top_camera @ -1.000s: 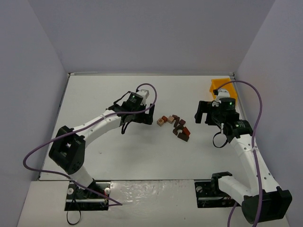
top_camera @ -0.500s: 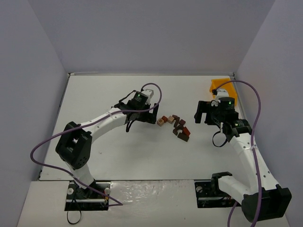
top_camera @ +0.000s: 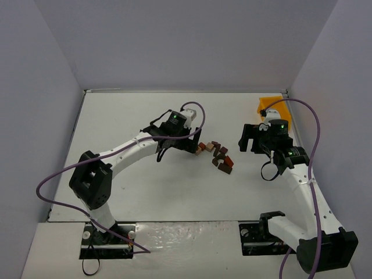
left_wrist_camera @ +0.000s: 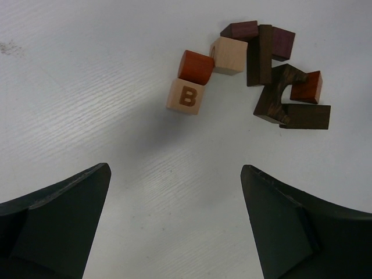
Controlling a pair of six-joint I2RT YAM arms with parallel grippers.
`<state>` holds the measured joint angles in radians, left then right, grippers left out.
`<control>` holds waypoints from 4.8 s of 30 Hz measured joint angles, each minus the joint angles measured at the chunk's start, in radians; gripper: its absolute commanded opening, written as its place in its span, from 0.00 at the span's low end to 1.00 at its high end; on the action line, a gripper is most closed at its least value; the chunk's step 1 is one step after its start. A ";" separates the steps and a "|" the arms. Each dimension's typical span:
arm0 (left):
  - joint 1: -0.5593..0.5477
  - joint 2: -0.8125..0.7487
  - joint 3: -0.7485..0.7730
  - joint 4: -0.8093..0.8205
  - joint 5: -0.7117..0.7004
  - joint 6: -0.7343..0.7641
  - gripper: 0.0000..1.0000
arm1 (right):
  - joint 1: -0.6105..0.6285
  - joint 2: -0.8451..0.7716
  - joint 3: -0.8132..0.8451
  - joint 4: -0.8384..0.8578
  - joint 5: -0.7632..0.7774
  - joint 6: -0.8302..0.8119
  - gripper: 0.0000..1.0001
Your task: Build the wood block tower
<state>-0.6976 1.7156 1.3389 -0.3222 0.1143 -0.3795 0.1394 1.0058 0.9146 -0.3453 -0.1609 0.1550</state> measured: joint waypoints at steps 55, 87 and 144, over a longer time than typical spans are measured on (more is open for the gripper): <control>-0.173 0.501 0.480 -0.101 0.114 0.065 0.44 | 0.000 -0.077 -0.008 0.005 -0.029 0.039 0.76; -0.173 0.077 0.105 -0.178 -0.447 0.091 0.00 | 0.000 -0.078 -0.008 0.005 -0.011 0.035 0.76; -0.168 0.346 0.028 -0.387 -0.980 -0.382 0.45 | 0.000 -0.106 -0.054 0.005 -0.012 0.032 0.76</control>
<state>-0.8655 2.0613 1.3669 -0.7095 -0.8659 -0.7612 0.1394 0.8993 0.8609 -0.3404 -0.1734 0.1867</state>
